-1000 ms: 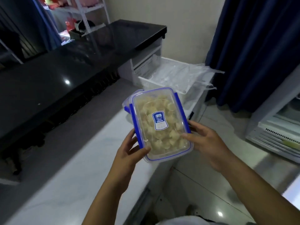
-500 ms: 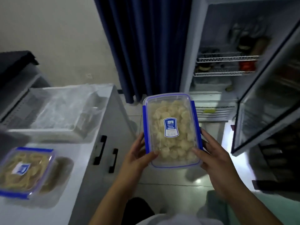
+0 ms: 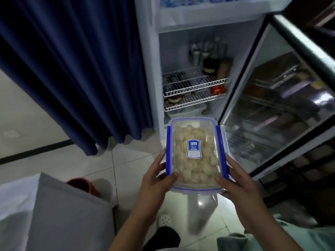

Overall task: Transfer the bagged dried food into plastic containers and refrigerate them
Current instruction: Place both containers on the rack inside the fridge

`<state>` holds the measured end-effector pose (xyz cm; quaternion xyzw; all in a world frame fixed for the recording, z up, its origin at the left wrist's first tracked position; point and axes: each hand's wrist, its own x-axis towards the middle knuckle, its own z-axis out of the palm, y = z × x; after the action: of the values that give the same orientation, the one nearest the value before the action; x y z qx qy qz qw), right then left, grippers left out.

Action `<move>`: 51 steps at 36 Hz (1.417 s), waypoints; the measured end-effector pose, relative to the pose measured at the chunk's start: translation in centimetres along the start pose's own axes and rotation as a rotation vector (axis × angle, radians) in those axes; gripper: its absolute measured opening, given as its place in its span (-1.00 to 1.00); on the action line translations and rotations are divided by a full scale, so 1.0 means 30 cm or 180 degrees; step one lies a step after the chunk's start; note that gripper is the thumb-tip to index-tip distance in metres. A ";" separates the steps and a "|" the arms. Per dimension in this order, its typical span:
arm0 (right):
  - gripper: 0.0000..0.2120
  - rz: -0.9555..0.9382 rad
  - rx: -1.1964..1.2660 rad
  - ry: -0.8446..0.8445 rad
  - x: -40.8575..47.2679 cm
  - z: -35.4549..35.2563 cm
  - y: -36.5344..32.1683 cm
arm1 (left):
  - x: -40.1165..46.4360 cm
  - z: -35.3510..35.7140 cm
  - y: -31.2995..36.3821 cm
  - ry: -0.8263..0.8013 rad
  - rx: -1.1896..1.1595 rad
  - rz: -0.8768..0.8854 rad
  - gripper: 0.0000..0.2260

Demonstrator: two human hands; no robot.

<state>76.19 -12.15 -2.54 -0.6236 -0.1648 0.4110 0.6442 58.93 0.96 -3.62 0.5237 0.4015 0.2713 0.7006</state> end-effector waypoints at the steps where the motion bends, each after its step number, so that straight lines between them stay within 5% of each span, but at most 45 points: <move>1: -0.40 -0.0003 -0.0024 0.0066 0.049 0.000 -0.024 | 0.052 0.009 0.019 -0.0062 -0.0023 -0.0023 -0.42; 16: -0.50 0.0066 -0.0015 0.0618 0.704 -0.038 -0.264 | 0.812 0.199 0.212 -0.0632 0.0149 -0.0400 -0.44; 37: -0.67 0.0467 -0.0734 0.0179 1.990 -0.156 -0.396 | 1.853 0.563 0.177 0.0450 -0.0083 -0.1079 -0.49; 41: -0.61 0.0485 -0.0911 0.0013 2.073 -0.156 -0.369 | 1.911 0.578 0.191 0.0235 0.0053 -0.0876 -0.65; 46: -0.34 0.0206 -0.1300 -0.0340 2.104 -0.173 -0.334 | 1.947 0.582 0.176 -0.0071 0.0186 -0.0661 -0.42; 51: -0.31 -0.0117 -0.1723 -0.0509 2.165 -0.189 -0.300 | 2.010 0.598 0.160 0.0034 0.0283 -0.0484 -0.30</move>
<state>122.68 32.85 -14.55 -0.7355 -0.3301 0.3882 0.4465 106.28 41.45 -13.53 0.5209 0.4555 0.2021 0.6931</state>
